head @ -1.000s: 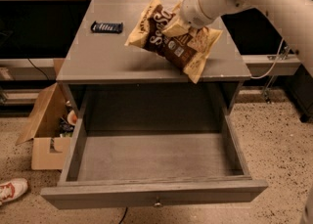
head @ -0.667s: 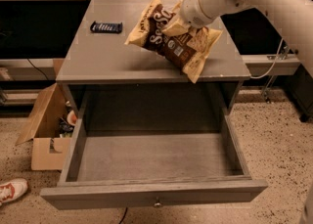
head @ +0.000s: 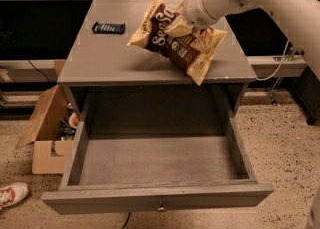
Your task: Pick brown chip bag from top drawer and place on counter
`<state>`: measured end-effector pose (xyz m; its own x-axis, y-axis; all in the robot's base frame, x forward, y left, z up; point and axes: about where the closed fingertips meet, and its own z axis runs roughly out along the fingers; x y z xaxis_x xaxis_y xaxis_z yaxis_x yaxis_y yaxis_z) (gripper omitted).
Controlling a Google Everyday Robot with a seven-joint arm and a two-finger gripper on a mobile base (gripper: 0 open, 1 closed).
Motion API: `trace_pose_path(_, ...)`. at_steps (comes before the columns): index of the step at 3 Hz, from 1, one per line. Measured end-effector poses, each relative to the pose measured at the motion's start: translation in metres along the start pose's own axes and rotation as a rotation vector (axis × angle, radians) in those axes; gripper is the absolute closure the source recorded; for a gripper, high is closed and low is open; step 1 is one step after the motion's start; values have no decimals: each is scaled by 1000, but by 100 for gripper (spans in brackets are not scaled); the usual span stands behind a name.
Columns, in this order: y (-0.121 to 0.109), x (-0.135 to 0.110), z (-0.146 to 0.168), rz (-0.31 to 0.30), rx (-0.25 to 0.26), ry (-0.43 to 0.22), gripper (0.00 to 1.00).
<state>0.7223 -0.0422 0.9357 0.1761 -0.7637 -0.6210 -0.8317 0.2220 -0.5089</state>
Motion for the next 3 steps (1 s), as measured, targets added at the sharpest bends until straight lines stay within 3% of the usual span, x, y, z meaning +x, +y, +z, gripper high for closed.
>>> trace_pose_path(1,0,0,0,0,0,0,4)
trace_pose_path(2,-18,-7,-31,-10,83,-72,0)
trace_pose_path(3,-41,1,-82,9,204,-168,0)
